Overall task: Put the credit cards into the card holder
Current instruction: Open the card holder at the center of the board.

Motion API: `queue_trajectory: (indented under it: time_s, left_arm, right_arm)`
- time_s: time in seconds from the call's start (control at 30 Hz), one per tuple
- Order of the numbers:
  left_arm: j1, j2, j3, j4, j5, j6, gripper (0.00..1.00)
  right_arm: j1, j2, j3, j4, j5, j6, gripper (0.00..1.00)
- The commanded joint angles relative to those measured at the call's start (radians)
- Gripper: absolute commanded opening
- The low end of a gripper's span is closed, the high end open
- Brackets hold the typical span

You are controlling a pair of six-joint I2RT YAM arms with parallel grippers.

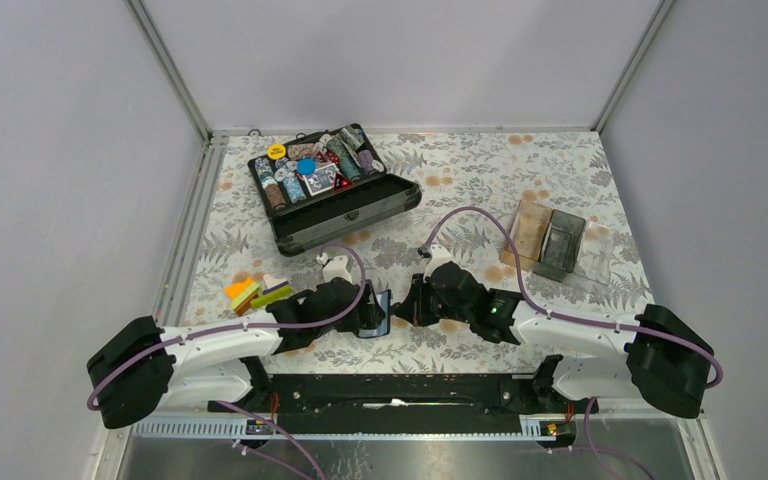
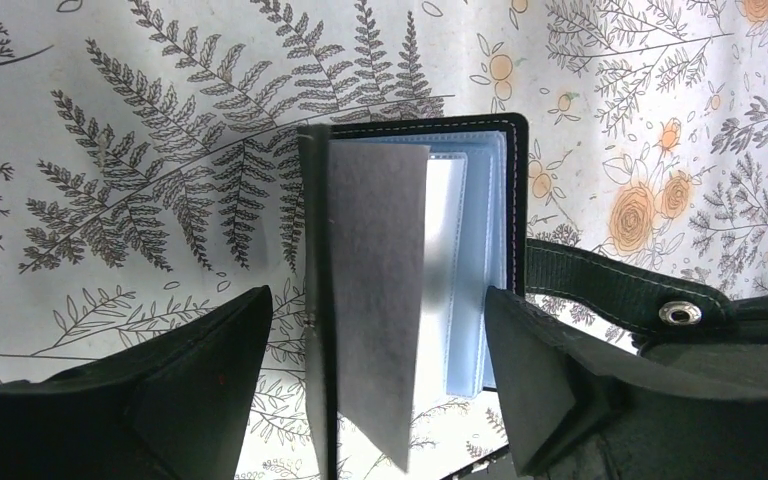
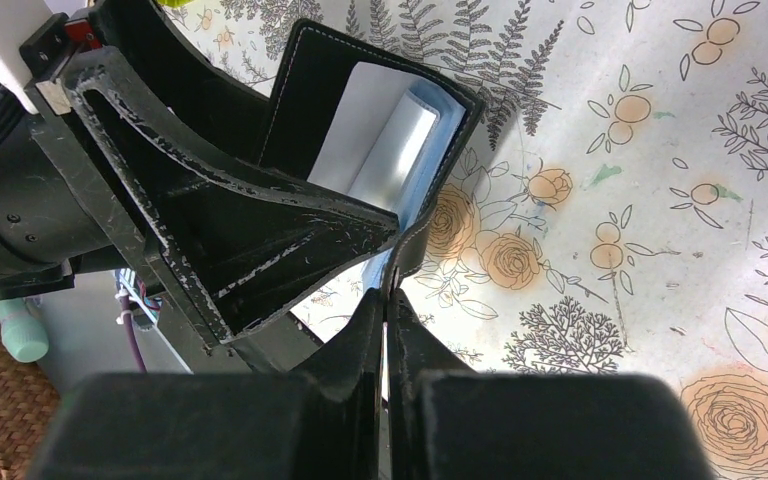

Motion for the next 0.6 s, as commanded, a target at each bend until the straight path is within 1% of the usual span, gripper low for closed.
queue_trajectory:
  time_s: [0.0,0.27,0.57]
  left_arm:
    - [-0.008,0.009,0.051,-0.017,-0.067,0.012,0.79]
    - [-0.009,0.008,0.054,-0.079,-0.12,0.01,0.73]
    - [-0.009,0.002,0.073,-0.146,-0.201,0.033,0.71]
  right_arm:
    - [0.005,-0.029,0.006,-0.002,0.007,0.006,0.0]
    - [0.004,-0.057,0.005,-0.055,0.079,0.0,0.0]
    - [0.004,-0.056,0.004,-0.064,0.083,-0.002,0.0]
